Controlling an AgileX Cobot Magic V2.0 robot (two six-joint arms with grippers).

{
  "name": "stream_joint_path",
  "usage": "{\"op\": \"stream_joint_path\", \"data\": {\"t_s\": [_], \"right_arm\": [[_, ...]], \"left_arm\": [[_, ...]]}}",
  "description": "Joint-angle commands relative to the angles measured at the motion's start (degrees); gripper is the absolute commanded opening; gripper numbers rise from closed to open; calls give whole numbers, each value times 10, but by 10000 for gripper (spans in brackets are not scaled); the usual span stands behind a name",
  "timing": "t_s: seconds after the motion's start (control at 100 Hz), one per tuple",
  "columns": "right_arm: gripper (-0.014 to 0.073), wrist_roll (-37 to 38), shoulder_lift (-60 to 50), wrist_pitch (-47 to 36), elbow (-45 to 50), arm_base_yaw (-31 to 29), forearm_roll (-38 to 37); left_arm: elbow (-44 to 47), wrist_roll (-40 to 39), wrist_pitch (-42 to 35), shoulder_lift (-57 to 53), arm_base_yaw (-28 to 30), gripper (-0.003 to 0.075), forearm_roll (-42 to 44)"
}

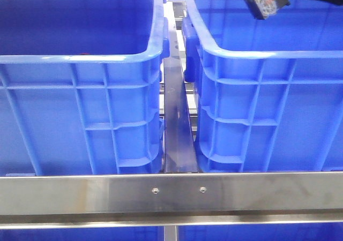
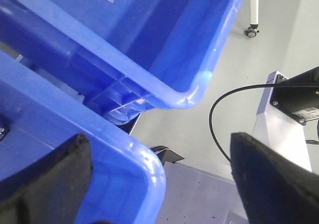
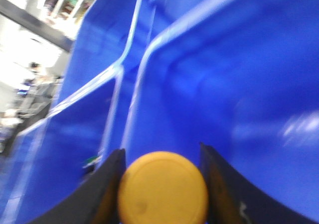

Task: Pick red and yellow buttons and place in box
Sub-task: 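Open the left gripper and carry the yellow button with the right gripper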

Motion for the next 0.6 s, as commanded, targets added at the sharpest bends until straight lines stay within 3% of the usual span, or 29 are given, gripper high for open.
{"op": "stream_joint_path", "data": {"t_s": [0.0, 0.16, 0.38, 0.59], "right_arm": [[234, -45, -19, -24, -42, -3, 14], [234, -89, -19, -132, -76, 14, -40], [234, -235, -15, -254, -84, 69, -39], [234, -259, 32, -296, -104, 94, -33]], "left_arm": [[-20, -4, 17, -27, -4, 545, -32], [-20, -4, 17, -27, -4, 545, -32], [-20, -4, 17, -27, -4, 545, -31], [-20, -4, 14, -27, -4, 545, -31]]}}
